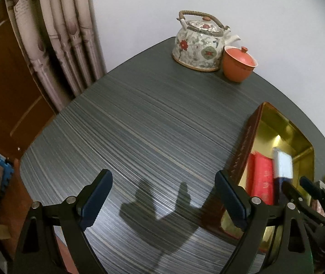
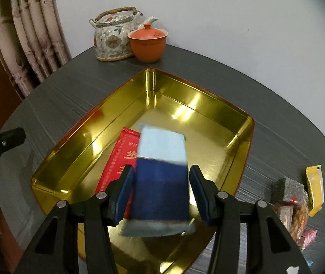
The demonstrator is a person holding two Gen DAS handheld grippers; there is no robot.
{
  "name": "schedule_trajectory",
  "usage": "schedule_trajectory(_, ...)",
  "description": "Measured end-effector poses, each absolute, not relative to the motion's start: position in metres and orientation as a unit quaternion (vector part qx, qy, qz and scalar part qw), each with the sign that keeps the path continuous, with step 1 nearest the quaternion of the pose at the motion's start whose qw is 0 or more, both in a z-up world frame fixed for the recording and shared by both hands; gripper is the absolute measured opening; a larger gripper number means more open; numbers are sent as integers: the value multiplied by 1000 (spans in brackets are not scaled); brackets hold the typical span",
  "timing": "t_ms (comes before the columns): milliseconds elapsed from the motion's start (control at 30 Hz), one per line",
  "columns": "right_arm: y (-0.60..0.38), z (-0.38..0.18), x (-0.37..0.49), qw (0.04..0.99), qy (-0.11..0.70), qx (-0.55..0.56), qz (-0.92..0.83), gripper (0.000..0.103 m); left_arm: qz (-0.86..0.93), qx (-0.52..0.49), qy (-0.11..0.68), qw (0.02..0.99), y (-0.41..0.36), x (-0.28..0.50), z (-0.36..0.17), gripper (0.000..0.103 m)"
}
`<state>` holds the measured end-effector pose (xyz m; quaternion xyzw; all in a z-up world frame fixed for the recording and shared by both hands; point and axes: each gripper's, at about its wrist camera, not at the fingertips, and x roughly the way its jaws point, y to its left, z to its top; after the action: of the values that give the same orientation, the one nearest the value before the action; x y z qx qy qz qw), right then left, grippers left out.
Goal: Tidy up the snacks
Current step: 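Carry the blue-and-white box into the tin beside the red packet, open right tool, then grasp the blue-wrapped candy with the right tool and lift it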
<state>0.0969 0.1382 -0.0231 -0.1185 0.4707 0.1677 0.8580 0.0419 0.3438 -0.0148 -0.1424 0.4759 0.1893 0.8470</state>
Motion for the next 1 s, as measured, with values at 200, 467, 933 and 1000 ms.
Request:
schedule_trajectory(200, 125, -14, 87, 863, 461, -100, 181, 49, 188, -126, 469, 853, 341, 43, -13, 91)
schedule_trajectory(467, 45, 13, 51, 881, 437, -71, 167, 49, 156, -75, 459, 872, 313, 44, -7, 91)
schedule_trajectory(933, -153, -8, 16, 874, 482, -52, 17, 49, 106, -11, 440, 892, 266, 42, 3, 91)
schedule_trajectory(1000, -162, -17, 13, 872, 488, -43, 13, 48, 100, -7, 437, 894, 260, 41, 5, 91)
